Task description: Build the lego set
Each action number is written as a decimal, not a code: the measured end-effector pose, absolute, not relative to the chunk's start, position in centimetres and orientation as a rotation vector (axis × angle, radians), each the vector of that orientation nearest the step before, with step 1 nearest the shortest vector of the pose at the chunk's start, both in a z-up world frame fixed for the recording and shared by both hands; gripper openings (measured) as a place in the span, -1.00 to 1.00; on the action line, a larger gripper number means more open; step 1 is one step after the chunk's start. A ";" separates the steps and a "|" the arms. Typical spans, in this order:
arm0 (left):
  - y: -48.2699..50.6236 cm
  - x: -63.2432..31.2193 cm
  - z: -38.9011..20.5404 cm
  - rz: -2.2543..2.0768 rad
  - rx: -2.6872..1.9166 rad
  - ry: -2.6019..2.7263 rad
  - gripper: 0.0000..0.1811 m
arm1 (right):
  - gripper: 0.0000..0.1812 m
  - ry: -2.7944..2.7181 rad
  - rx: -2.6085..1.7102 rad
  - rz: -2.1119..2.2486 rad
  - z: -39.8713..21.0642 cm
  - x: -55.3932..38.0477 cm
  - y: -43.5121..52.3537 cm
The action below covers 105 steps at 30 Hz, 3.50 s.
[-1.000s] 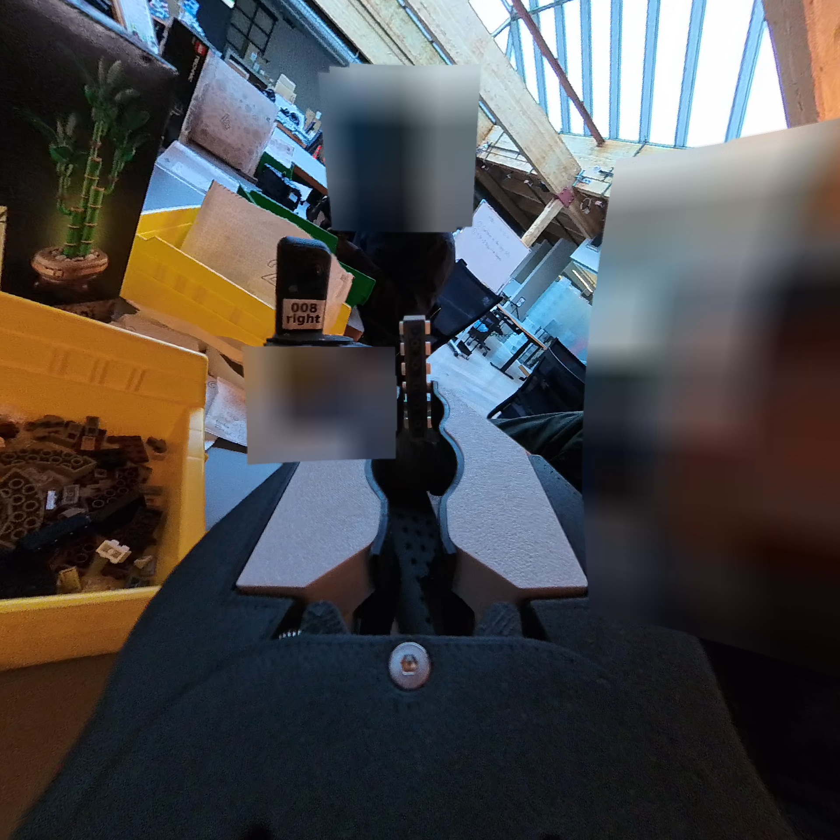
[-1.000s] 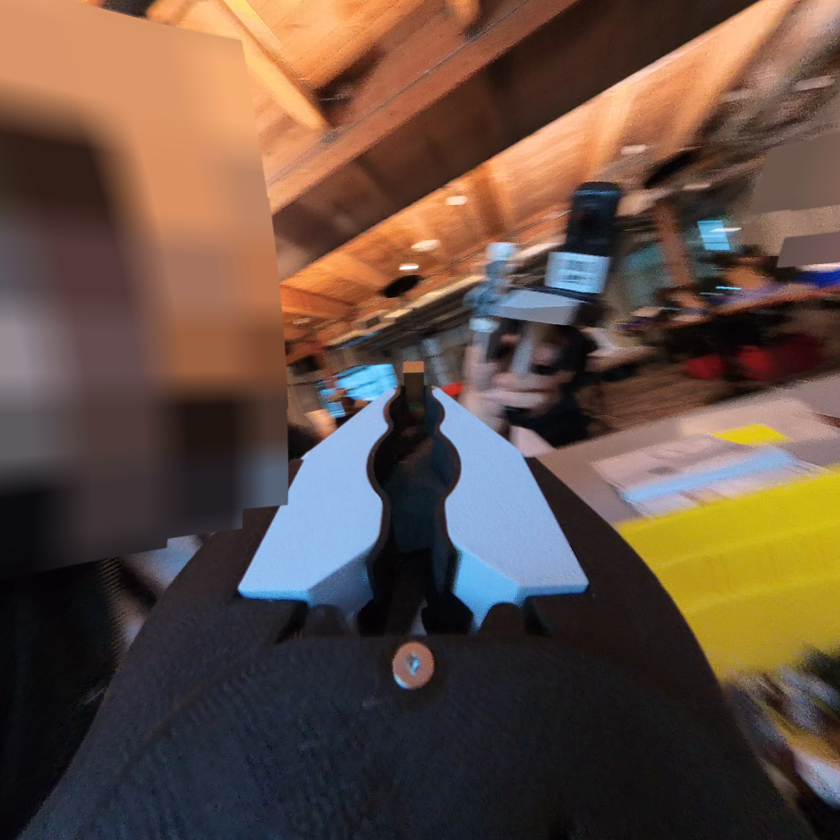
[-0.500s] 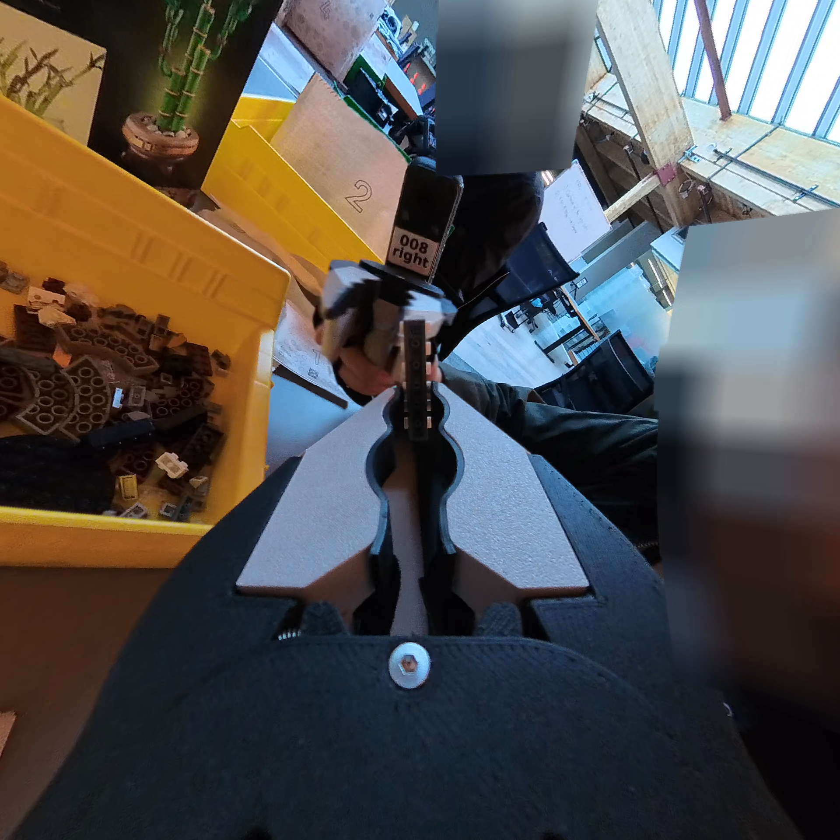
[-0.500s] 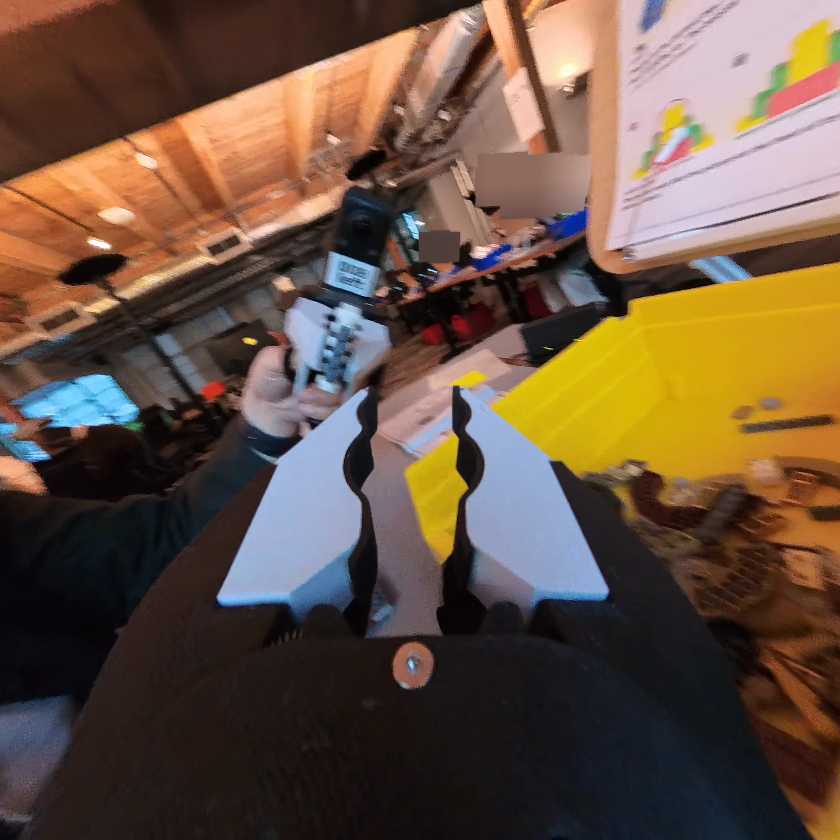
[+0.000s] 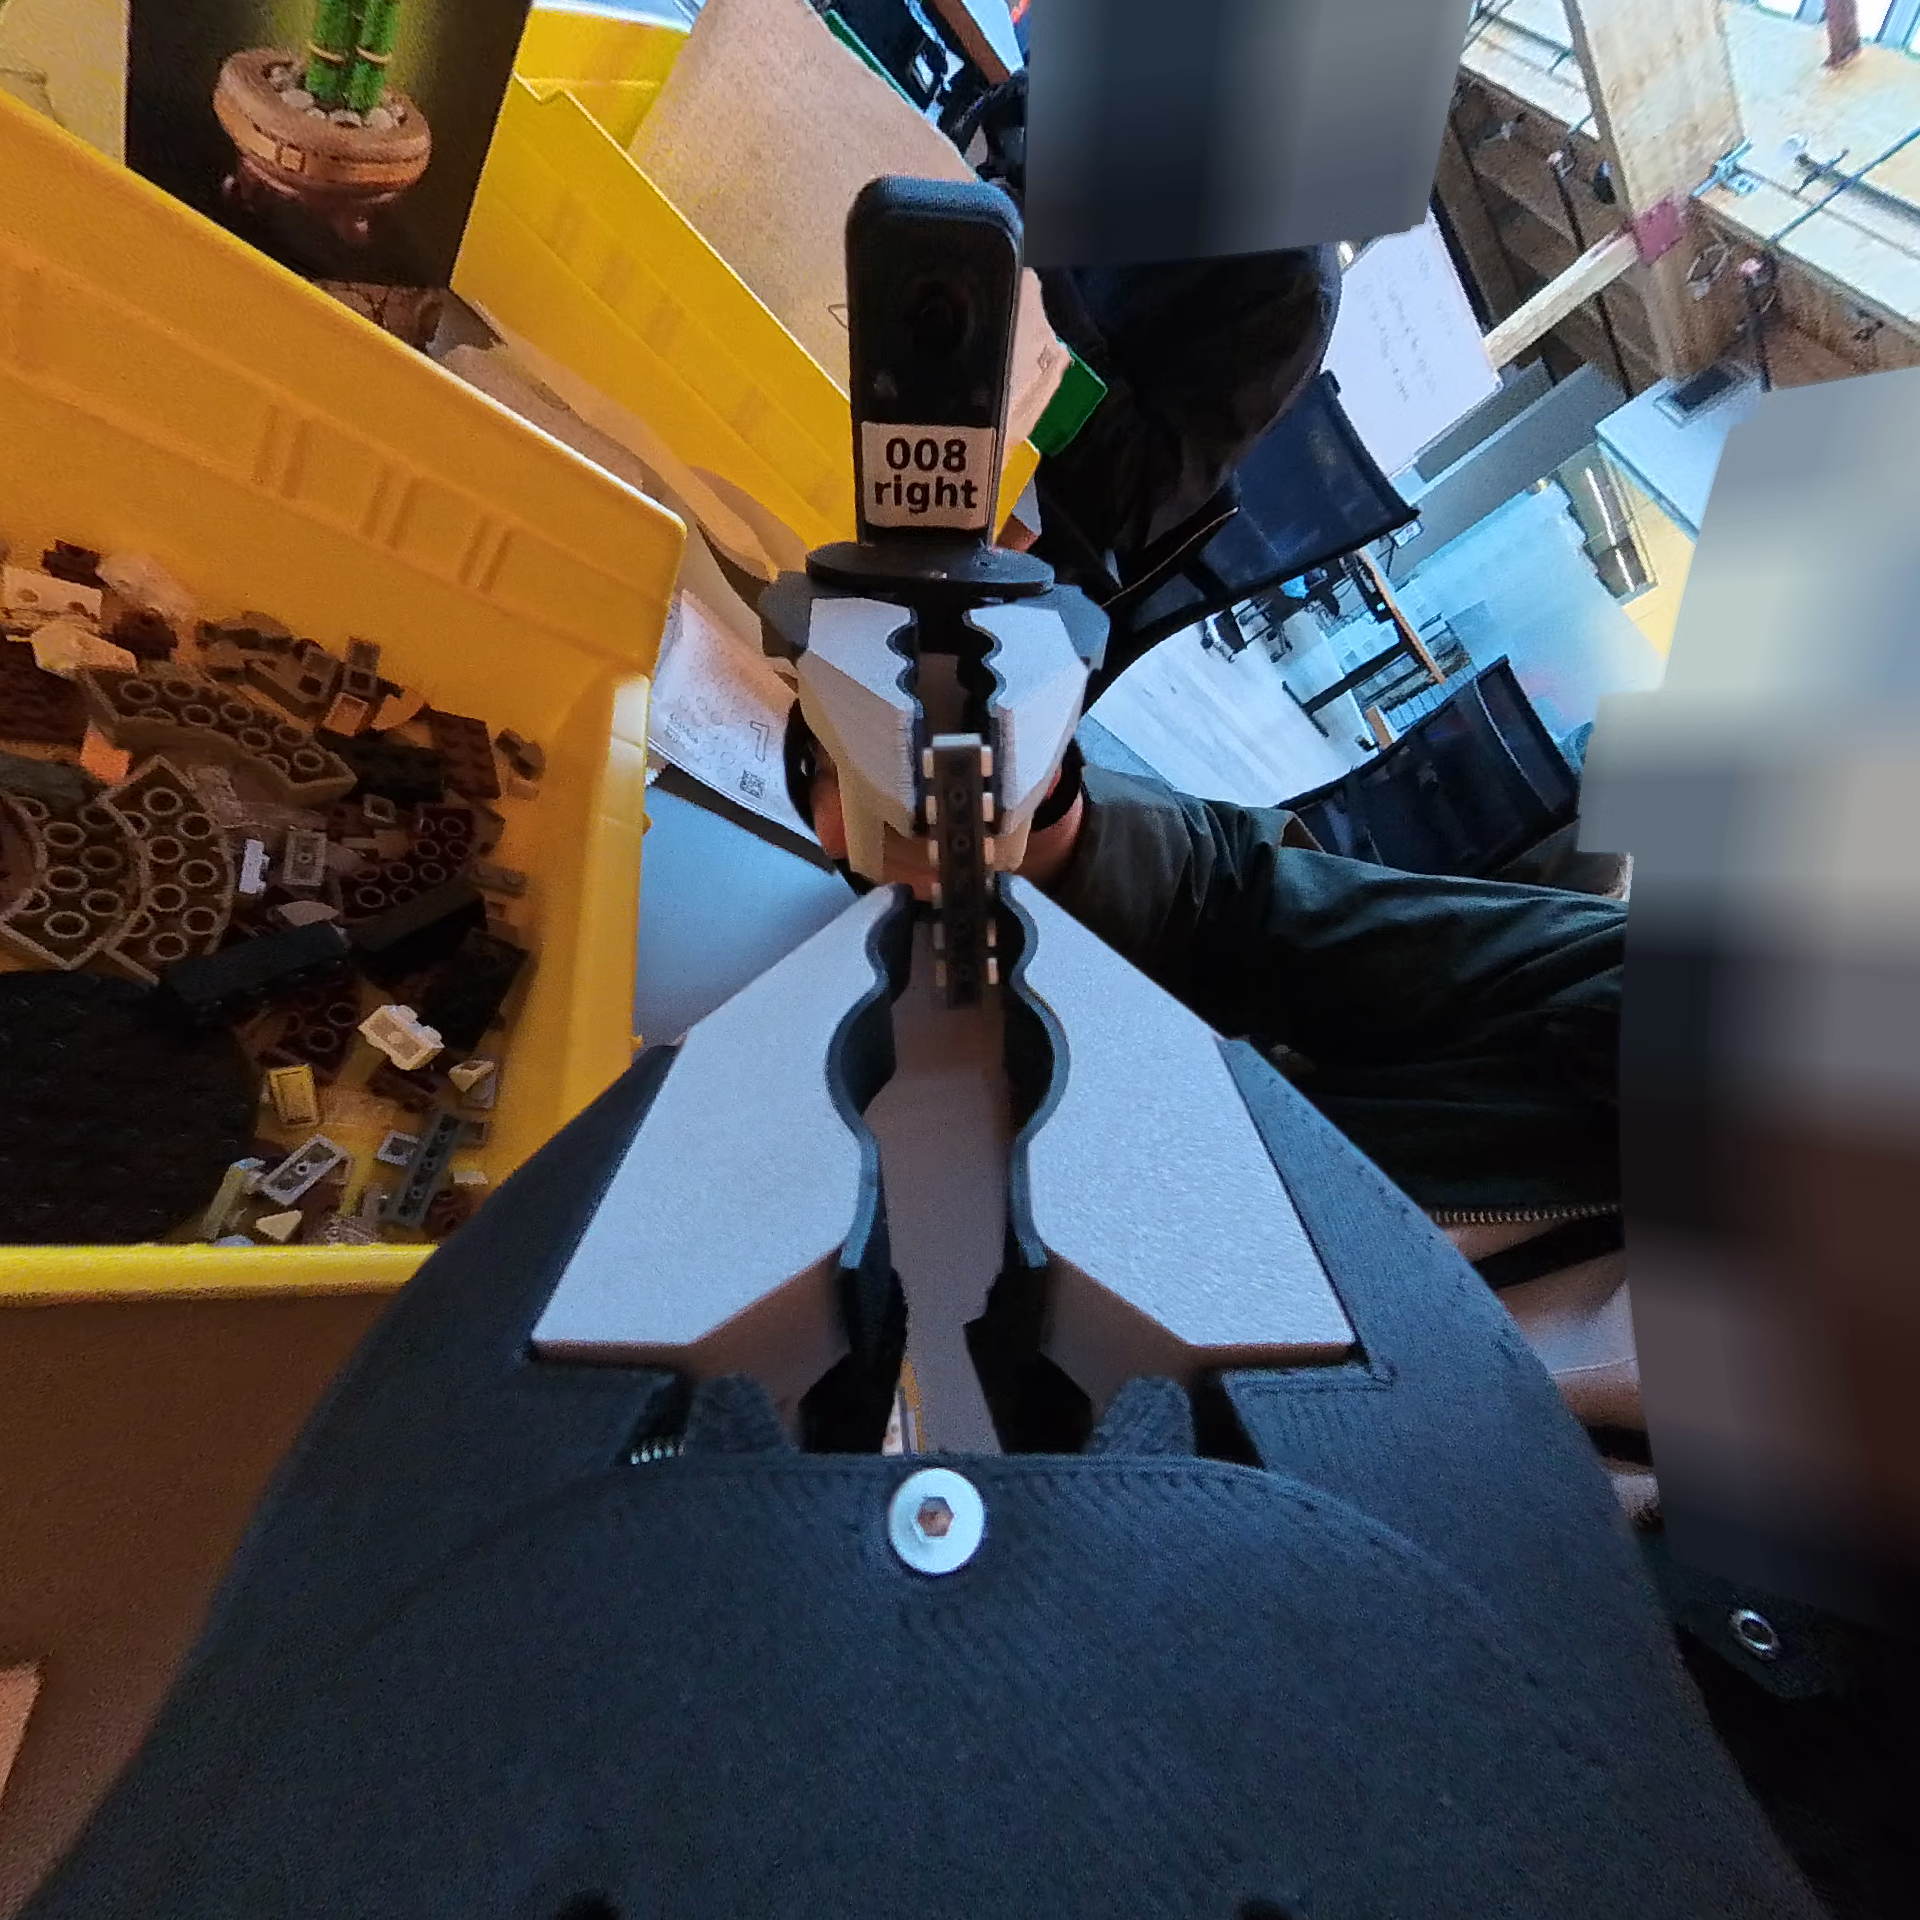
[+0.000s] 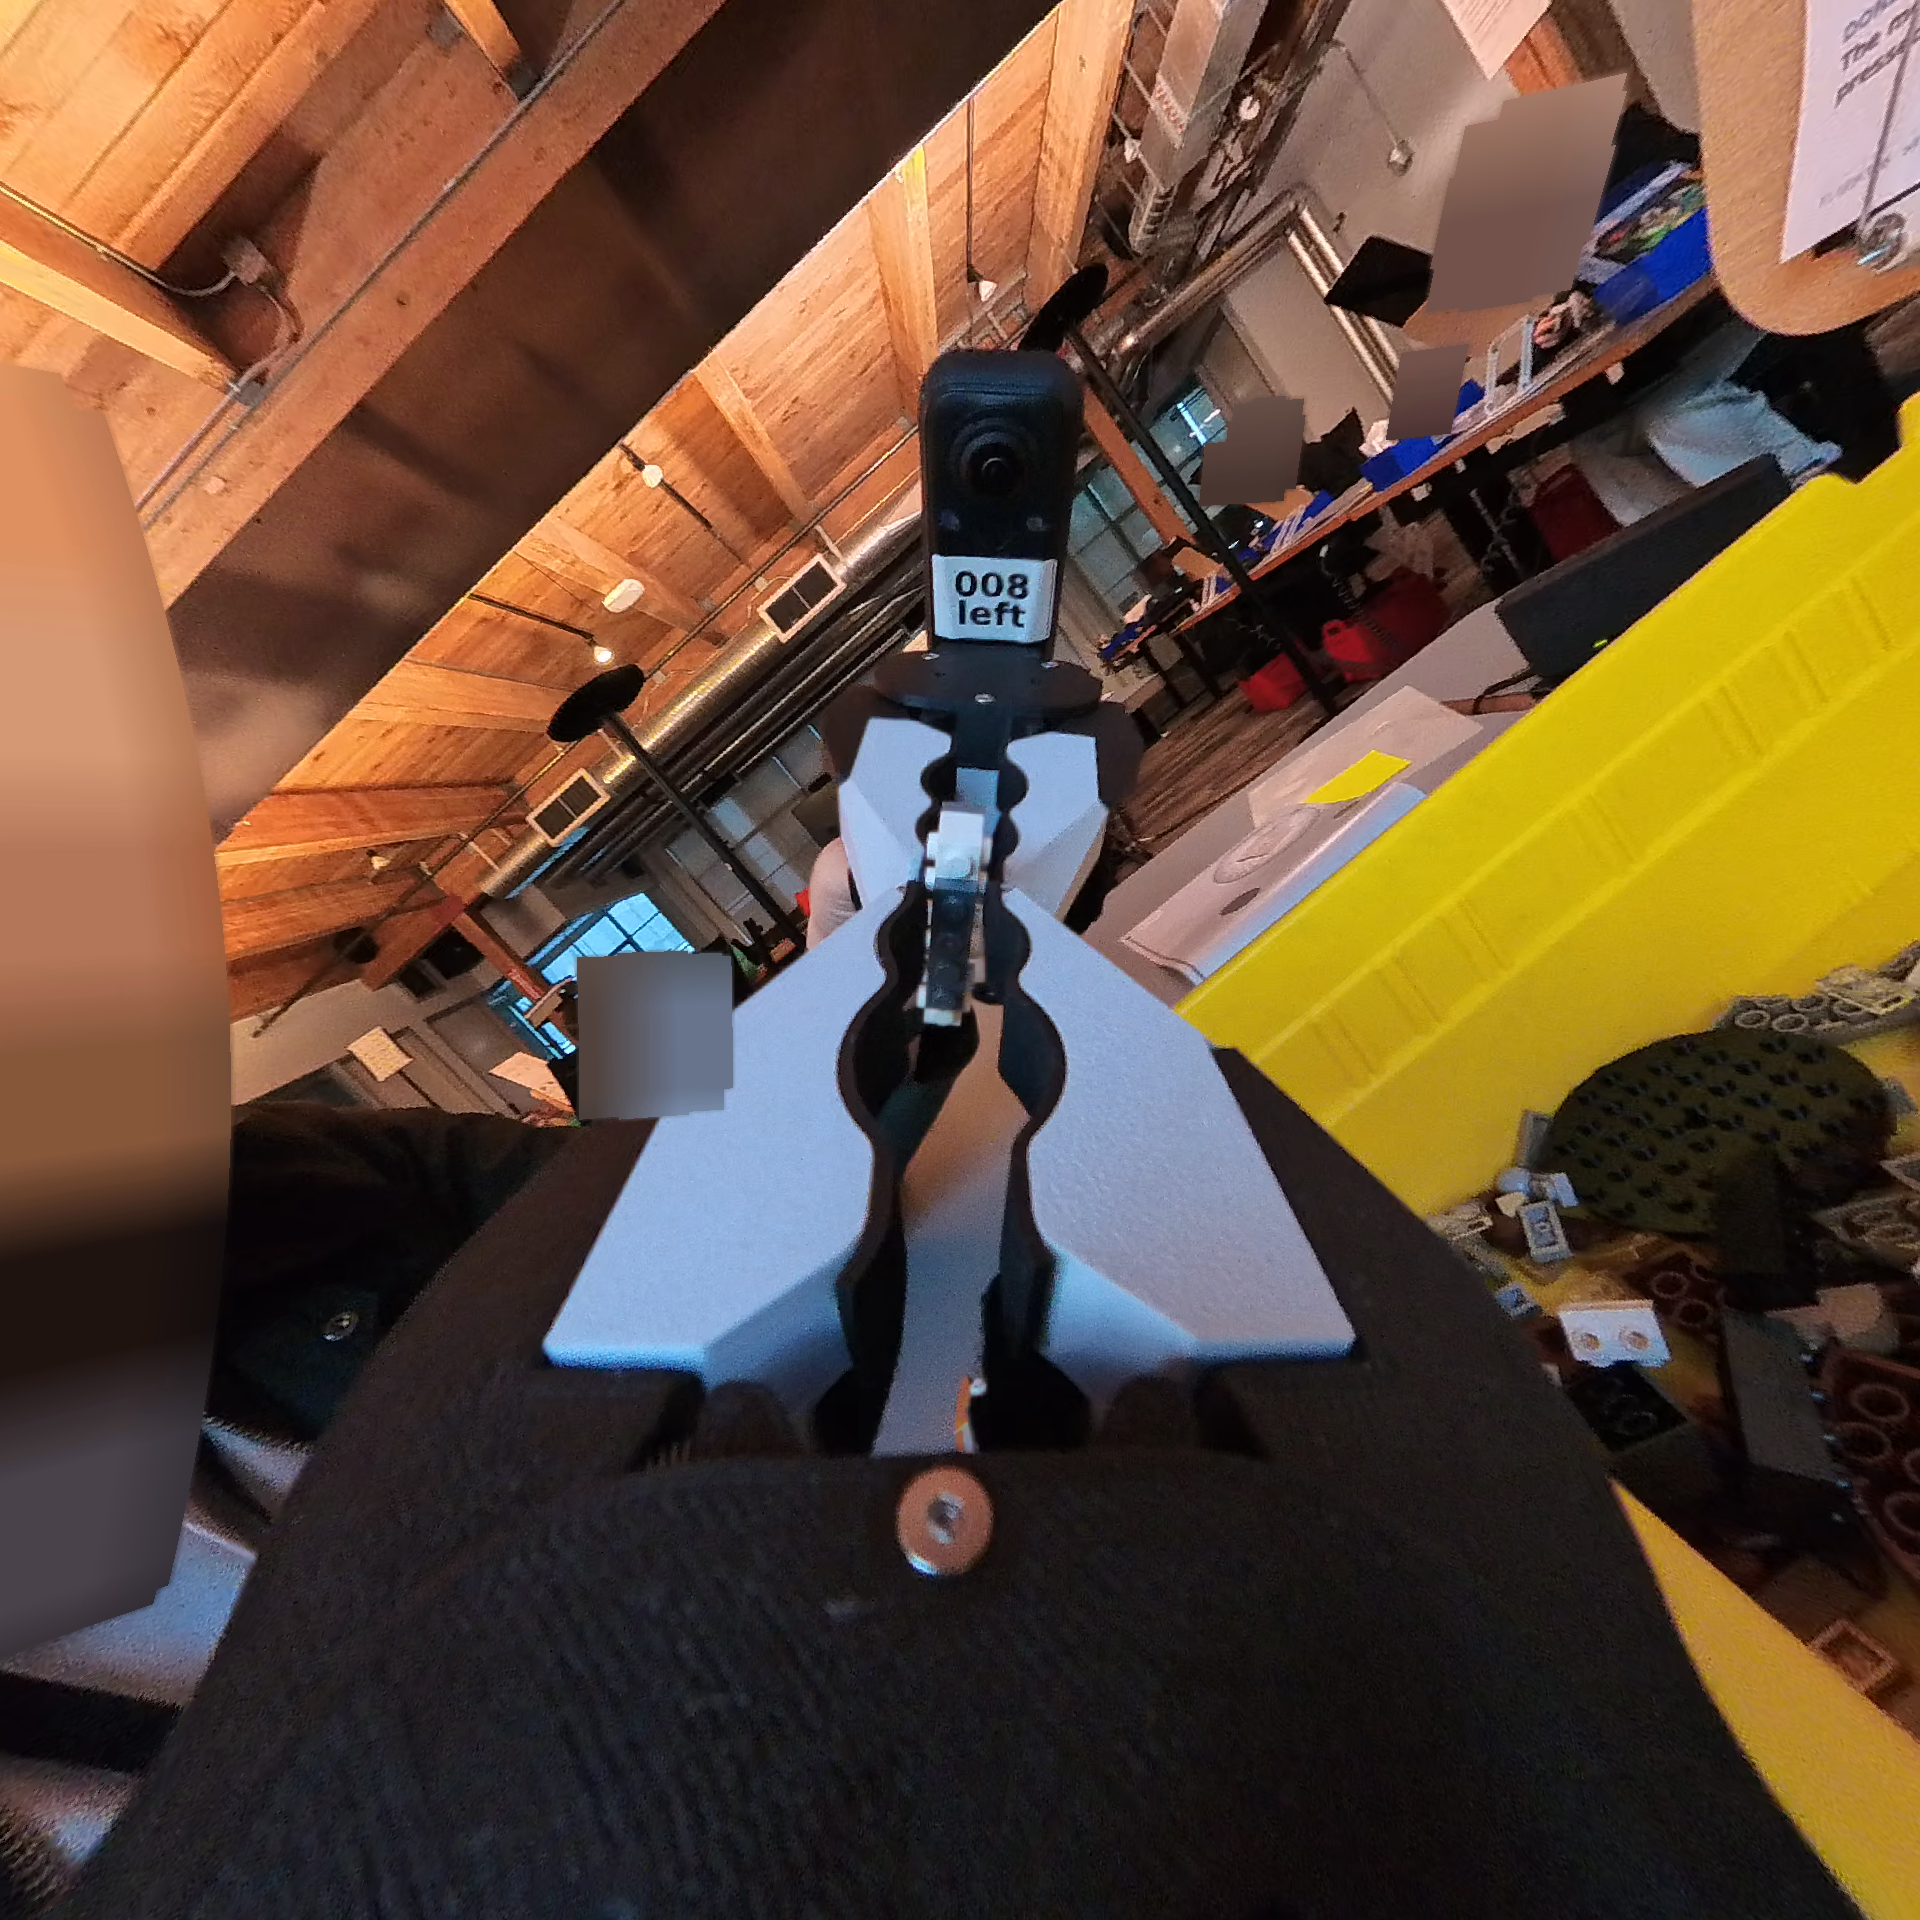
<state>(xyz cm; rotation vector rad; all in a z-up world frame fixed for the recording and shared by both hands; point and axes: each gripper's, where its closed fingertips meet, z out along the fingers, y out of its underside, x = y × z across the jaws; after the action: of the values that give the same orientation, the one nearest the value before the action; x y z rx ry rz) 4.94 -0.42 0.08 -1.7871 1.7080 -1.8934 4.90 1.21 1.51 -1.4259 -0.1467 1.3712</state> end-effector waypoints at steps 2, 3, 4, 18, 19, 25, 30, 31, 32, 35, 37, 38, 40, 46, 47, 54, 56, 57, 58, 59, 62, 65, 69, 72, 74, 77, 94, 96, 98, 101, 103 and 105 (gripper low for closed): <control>-0.3 4.9 0.1 -1.900 -1.783 1.705 -0.89 | -0.91 -0.145 -1.433 1.373 1.4 4.9 1.2; -0.3 4.8 0.1 -1.905 -1.786 1.710 -0.89 | -0.92 -0.151 -1.440 1.362 1.3 4.8 1.3; -0.3 4.8 0.0 -1.913 -1.790 1.711 -0.89 | -0.91 -0.158 -1.445 1.357 1.2 4.8 1.3; 0.1 5.3 0.9 -1.967 -1.761 1.620 -0.89 | -0.95 -0.162 -1.432 1.335 1.5 5.1 1.2; 0.1 5.3 0.8 -1.962 -1.764 1.621 -0.89 | -0.95 -0.166 -1.437 1.331 1.4 5.1 1.2; 0.3 5.4 0.7 -1.908 -1.756 1.627 -0.90 | -0.95 -0.125 -1.428 1.358 1.3 5.2 1.4; 0.4 5.6 0.5 -1.880 -1.758 1.626 -0.89 | -0.95 -0.117 -1.444 1.342 1.2 5.3 1.5; 0.5 5.6 0.4 -1.870 -1.763 1.624 -0.89 | -0.95 -0.110 -1.450 1.336 1.1 5.3 1.6; 0.5 5.6 0.3 -1.865 -1.766 1.625 -0.89 | -0.95 -0.104 -1.455 1.334 1.0 5.4 1.7; 0.4 5.6 0.5 -1.879 -1.759 1.625 -0.89 | -0.95 -0.098 -1.446 1.355 1.1 5.3 1.6; 0.2 5.6 0.5 -1.876 -1.752 1.636 -0.89 | -0.95 -0.112 -1.453 1.359 1.1 5.3 1.5; 0.2 5.6 0.6 -1.868 -1.742 1.642 -0.89 | -0.95 -0.120 -1.458 1.348 1.1 5.3 1.4; 0.3 5.6 0.7 -1.836 -1.722 1.652 -0.89 | -0.95 -0.140 -1.467 1.318 1.2 5.3 1.4; 0.6 5.6 0.6 -1.797 -1.704 1.652 -0.89 | -0.95 -0.157 -1.494 1.279 0.9 5.3 1.4; 0.6 5.6 0.5 -1.799 -1.707 1.653 -0.89 | -0.95 -0.161 -1.501 1.269 0.8 5.3 1.4; -0.1 5.1 0.6 -1.847 -1.697 1.703 -0.89 | -0.95 -0.213 -1.520 1.251 0.9 4.7 1.1; -0.5 4.8 1.1 -1.901 -1.678 1.716 -0.90 | -0.95 -0.222 -1.494 1.308 1.3 4.4 0.7; -0.7 4.7 1.3 -1.936 -1.672 1.712 -0.90 | -0.95 -0.229 -1.485 1.328 1.5 4.3 0.5; -0.9 4.7 1.5 -1.980 -1.663 1.704 -0.90 | -0.96 -0.234 -1.474 1.341 1.7 4.3 0.3; -1.1 4.6 1.9 -2.029 -1.651 1.696 -0.90 | -0.96 -0.241 -1.455 1.362 2.0 4.2 0.1; -1.4 4.5 2.3 -2.110 -1.627 1.687 -0.90 | -0.96 -0.232 -1.411 1.441 2.6 4.2 -0.2; -1.6 4.3 2.7 -2.180 -1.608 1.682 -0.91 | -0.97 -0.230 -1.368 1.517 3.0 4.0 -0.6; -0.4 5.0 1.0 -1.938 -1.673 1.697 -0.90 | -0.95 -0.205 -1.463 1.410 1.5 4.5 0.4; -0.1 5.1 0.5 -1.829 -1.688 1.718 -0.90 | -0.94 -0.164 -1.484 1.359 1.0 4.7 1.1; 0.1 5.2 0.4 -1.802 -1.689 1.713 -0.90 | -0.95 -0.136 -1.475 1.376 1.0 4.8 1.2; 0.2 5.3 0.0 -1.774 -1.701 1.716 -0.89 | -0.95 -0.123 -1.511 1.355 0.5 4.9 1.3; 8.6 2.0 7.6 -1.980 -1.519 1.086 -0.92 | -0.96 0.006 -1.379 1.310 3.1 9.6 0.8; 9.8 0.2 8.9 -2.038 -1.463 1.037 -0.92 | -0.95 -0.013 -1.346 1.266 3.8 10.2 0.7; 8.0 1.0 8.3 -2.060 -1.472 1.141 -0.91 | -0.96 -0.105 -1.349 1.323 4.1 8.2 0.3; 5.0 3.2 6.9 -2.085 -1.498 1.261 -0.91 | -0.95 -0.210 -1.246 1.421 5.3 6.8 -1.1; 4.0 3.7 6.5 -2.122 -1.512 1.295 -0.91 | -0.94 -0.324 -1.110 1.467 7.1 6.5 -3.2; 3.7 3.8 6.3 -2.114 -1.518 1.317 -0.91 | -0.95 -0.421 -1.035 1.459 8.0 6.1 -4.7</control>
<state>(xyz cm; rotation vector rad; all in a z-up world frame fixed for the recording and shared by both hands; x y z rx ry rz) 3.79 3.68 6.34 -1.5180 1.3171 -2.1138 6.12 -4.70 8.04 -1.0351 -0.4205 1.4585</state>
